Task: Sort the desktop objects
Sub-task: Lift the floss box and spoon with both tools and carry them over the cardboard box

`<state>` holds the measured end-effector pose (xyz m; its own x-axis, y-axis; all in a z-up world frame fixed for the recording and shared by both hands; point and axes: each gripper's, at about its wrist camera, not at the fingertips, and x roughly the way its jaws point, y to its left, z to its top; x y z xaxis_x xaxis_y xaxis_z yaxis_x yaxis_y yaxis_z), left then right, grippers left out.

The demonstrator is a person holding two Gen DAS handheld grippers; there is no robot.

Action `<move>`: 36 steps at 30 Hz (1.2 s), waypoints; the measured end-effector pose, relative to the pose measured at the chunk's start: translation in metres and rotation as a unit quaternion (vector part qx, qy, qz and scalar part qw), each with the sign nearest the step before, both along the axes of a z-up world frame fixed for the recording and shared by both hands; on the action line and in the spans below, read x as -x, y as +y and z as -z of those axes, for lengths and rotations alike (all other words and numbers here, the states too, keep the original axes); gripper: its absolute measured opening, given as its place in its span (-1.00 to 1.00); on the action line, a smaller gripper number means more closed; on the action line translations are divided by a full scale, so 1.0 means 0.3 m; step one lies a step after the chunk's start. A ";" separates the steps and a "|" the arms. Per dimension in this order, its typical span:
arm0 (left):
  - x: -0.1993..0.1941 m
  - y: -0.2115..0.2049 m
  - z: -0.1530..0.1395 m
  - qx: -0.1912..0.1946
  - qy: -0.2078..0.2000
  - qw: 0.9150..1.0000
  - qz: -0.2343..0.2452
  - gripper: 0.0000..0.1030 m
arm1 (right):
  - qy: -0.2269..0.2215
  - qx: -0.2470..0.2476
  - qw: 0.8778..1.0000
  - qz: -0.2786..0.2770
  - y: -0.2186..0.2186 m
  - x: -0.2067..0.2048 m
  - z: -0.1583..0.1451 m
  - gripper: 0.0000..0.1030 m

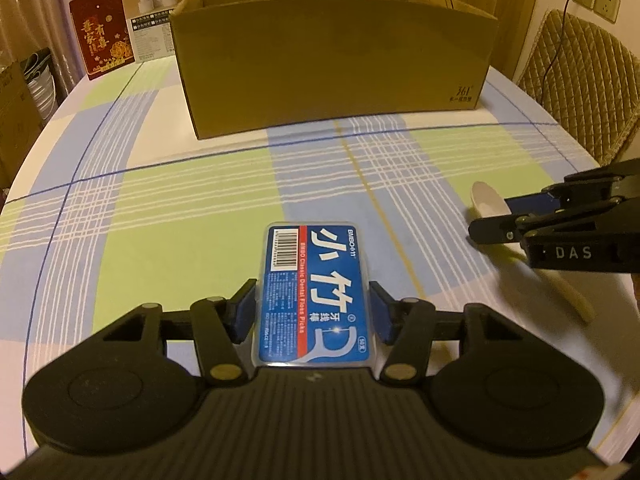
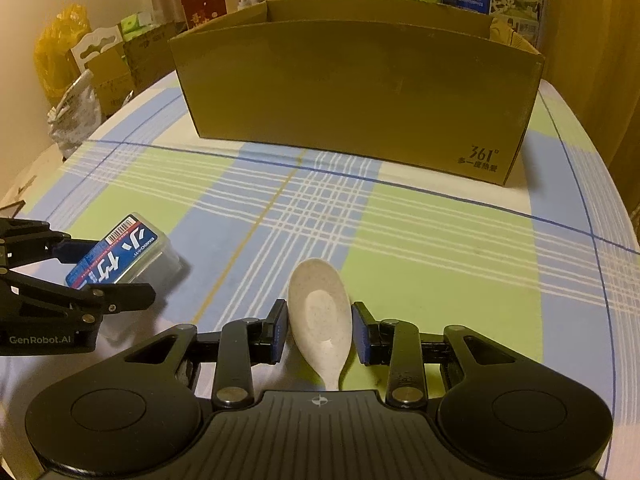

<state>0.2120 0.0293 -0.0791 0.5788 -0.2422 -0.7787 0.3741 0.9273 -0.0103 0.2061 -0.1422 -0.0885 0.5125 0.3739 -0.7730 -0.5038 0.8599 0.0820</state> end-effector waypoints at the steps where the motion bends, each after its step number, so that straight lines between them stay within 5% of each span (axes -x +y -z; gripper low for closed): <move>1: -0.002 0.001 -0.001 0.002 0.001 1.000 -0.002 0.01 | -0.002 -0.002 1.000 0.001 0.000 0.001 -0.004 -0.40; 26: 0.009 0.009 -0.058 0.039 -0.005 0.999 -0.017 0.01 | -0.070 -0.071 0.995 0.020 -0.014 0.048 -0.120 -0.41; 36: 0.025 -0.005 -0.161 0.046 -0.018 0.999 -0.014 0.01 | -0.070 -0.078 0.993 0.045 -0.064 0.078 -0.187 -0.41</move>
<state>0.2046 0.0278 -0.0308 0.6137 -0.2949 -0.7324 0.3489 0.9334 -0.0834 0.1827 -0.1616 -0.0323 0.6481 0.4310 -0.6279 -0.4414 0.8844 0.1515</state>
